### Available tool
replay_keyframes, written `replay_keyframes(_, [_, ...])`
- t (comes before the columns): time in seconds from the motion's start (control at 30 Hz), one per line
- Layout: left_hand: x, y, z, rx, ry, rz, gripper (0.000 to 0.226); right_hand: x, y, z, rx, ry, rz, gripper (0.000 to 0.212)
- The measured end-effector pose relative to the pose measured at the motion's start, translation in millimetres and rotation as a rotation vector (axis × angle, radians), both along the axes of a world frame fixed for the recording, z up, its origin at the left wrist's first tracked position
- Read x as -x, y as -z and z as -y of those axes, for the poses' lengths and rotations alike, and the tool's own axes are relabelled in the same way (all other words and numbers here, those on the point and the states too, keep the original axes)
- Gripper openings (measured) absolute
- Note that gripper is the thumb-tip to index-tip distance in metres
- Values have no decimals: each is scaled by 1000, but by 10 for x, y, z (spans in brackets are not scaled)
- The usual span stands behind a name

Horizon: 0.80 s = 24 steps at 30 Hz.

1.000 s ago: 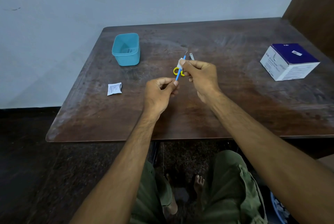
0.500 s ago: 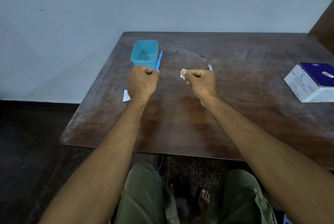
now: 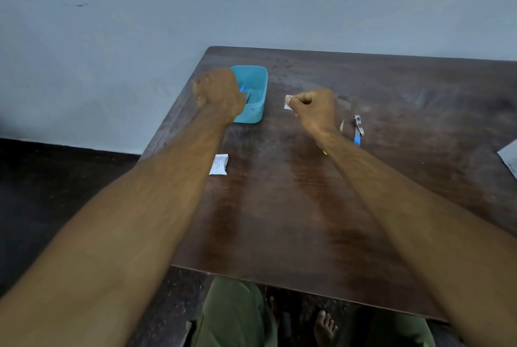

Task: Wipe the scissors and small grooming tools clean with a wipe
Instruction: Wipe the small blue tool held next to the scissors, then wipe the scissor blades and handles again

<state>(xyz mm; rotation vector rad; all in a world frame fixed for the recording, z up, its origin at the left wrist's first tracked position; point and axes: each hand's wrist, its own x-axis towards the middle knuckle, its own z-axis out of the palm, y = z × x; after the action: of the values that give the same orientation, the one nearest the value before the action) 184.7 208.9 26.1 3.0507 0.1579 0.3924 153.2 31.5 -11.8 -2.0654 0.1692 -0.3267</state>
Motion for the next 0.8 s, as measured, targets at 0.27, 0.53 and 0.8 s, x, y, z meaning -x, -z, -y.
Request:
replay_keyframes(0.27, [-148,-55,104,-211,9,-33,34,-72,156,65,19,2,-20,20])
replay_keyframes(0.53, [-110,-52,111,-125,20,-41,38,13,127,125,-27,-8,-5,20])
replay_keyframes(0.8, [615,25,630,334,251,190,26,305,78,539,-155,71,56,24])
